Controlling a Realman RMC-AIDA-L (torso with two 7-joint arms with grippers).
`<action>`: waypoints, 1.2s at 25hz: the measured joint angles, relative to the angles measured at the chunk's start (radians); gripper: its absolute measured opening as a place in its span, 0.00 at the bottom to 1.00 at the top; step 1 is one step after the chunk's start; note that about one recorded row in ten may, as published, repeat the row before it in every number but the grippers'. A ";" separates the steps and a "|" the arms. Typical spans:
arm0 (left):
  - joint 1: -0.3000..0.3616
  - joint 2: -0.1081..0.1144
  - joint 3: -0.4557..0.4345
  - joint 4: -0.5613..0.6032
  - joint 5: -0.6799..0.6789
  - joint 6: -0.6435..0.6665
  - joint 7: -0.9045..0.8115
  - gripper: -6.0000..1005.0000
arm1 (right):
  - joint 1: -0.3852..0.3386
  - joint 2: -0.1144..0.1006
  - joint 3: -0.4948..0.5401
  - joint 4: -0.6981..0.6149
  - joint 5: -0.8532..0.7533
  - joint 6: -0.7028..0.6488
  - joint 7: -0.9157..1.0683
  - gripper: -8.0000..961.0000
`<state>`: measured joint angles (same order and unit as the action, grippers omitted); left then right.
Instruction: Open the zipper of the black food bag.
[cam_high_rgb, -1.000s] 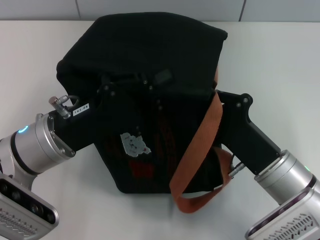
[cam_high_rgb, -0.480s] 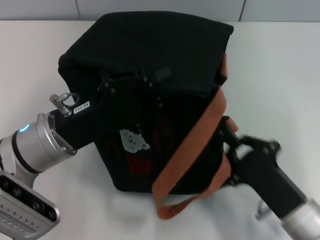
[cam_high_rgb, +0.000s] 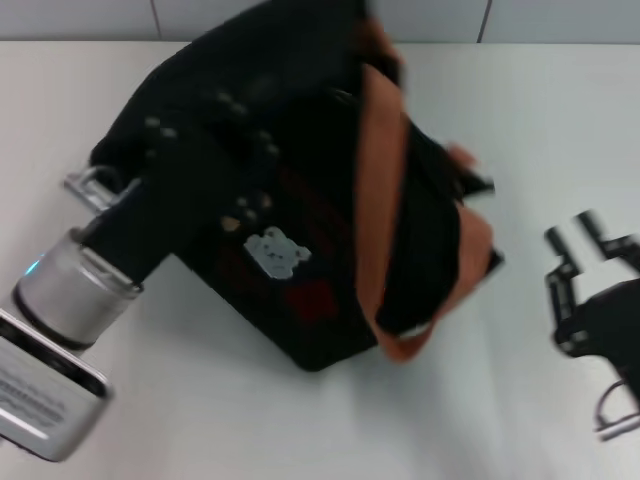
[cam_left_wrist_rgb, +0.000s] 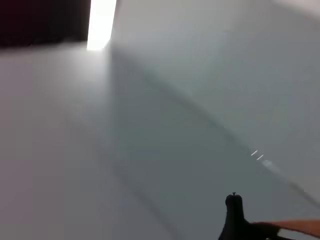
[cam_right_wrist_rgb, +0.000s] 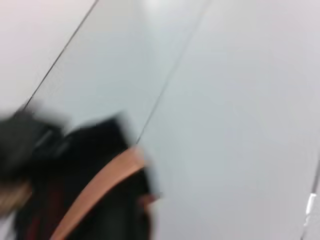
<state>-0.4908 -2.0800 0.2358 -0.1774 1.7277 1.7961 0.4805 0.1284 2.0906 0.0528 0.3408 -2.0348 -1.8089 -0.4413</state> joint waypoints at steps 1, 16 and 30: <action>0.000 0.000 0.000 0.000 0.000 0.000 0.000 0.16 | 0.000 0.000 0.000 0.000 0.000 0.000 0.000 0.05; 0.075 0.000 0.075 -0.169 0.026 -0.291 -0.437 0.16 | 0.119 -0.007 -0.216 -0.272 -0.059 -0.183 0.730 0.68; 0.056 0.008 0.055 0.040 0.176 -0.146 -0.719 0.33 | 0.129 -0.010 -0.277 -0.469 -0.072 -0.191 0.939 0.72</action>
<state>-0.4346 -2.0724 0.2908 -0.1370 1.9039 1.6502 -0.2390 0.2579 2.0805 -0.2247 -0.1286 -2.1068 -1.9999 0.4981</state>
